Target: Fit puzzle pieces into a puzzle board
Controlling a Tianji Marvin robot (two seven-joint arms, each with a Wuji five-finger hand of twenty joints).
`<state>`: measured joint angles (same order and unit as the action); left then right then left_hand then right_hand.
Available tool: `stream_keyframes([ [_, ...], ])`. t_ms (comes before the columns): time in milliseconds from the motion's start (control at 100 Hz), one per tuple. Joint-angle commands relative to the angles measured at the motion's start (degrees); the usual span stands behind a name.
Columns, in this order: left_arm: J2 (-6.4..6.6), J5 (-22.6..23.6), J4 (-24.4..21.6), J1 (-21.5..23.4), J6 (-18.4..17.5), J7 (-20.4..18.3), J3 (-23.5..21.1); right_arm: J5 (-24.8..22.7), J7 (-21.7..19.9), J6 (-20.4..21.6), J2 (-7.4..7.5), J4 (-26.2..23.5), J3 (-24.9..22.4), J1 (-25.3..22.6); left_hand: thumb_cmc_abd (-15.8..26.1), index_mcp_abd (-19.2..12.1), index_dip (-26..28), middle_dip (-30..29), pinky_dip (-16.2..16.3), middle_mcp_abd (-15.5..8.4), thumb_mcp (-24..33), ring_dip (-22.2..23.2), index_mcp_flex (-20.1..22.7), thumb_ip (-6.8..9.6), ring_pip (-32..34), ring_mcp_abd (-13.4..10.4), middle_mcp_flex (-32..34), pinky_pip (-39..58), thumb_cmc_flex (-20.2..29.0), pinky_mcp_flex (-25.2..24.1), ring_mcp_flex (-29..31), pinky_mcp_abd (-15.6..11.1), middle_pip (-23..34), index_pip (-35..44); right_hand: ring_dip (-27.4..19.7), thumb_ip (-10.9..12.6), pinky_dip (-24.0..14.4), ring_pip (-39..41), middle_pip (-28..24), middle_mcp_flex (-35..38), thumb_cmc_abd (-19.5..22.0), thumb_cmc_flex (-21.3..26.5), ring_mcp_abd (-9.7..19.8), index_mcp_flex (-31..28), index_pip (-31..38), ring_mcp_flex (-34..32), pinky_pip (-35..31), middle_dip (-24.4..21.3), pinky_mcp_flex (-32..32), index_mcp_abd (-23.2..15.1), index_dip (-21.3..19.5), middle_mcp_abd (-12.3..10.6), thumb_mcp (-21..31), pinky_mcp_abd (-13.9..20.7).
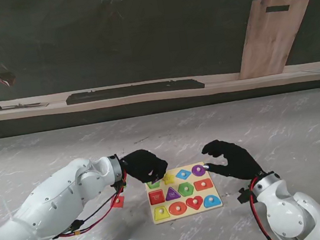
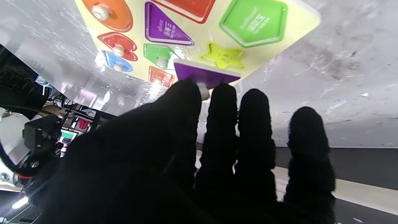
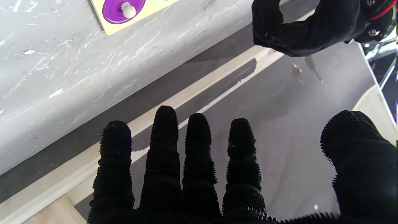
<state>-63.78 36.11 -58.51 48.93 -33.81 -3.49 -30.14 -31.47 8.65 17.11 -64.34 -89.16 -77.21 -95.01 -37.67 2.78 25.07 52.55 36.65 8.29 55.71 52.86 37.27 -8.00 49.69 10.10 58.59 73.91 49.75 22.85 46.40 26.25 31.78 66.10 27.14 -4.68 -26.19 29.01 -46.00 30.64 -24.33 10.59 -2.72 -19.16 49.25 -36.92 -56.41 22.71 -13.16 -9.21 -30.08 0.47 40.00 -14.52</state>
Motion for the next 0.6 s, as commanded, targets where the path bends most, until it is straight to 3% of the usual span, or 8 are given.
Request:
stream_keyframes([
  [0,-0.97,-0.6,0.2,-0.2,0.3,-0.1,0.5,0.0,-0.1,-0.1,-0.34,-0.5,0.1,-0.4,0.0,-0.7,0.3,0.4,1.5,0.3,3.2,0.0,-1.7,-0.03,1.8,-0.5,-0.7,2.3,-0.4,-0.5,1.4,-4.9,1.4,2.6,0.9,1.7,-1.0,0.6,-0.5,0.8,1.2,-0.7,1.0,0.1,-1.1,-0.4,-0.9,0.5,0.7,-1.4,0.2,-1.6,-1.1,-0.4],
  [590,-3.57,0.7,4.2,-2.7,-0.2,4.3,8.4,0.5,-0.5,0.2,-0.33,-0.4,0.1,-0.4,0.4,-1.0,0.6,0.6,2.2,0.2,3.1,-0.1,-2.3,0.02,2.8,-0.6,-1.4,2.7,-0.5,-0.8,0.8,-5.0,2.1,2.9,0.9,1.7,-1.0,0.7,-0.6,0.9,1.3,-0.6,0.9,0.0,-1.1,-0.4,-0.8,0.6,0.7,-1.3,0.2,-1.6,-1.1,-0.3],
])
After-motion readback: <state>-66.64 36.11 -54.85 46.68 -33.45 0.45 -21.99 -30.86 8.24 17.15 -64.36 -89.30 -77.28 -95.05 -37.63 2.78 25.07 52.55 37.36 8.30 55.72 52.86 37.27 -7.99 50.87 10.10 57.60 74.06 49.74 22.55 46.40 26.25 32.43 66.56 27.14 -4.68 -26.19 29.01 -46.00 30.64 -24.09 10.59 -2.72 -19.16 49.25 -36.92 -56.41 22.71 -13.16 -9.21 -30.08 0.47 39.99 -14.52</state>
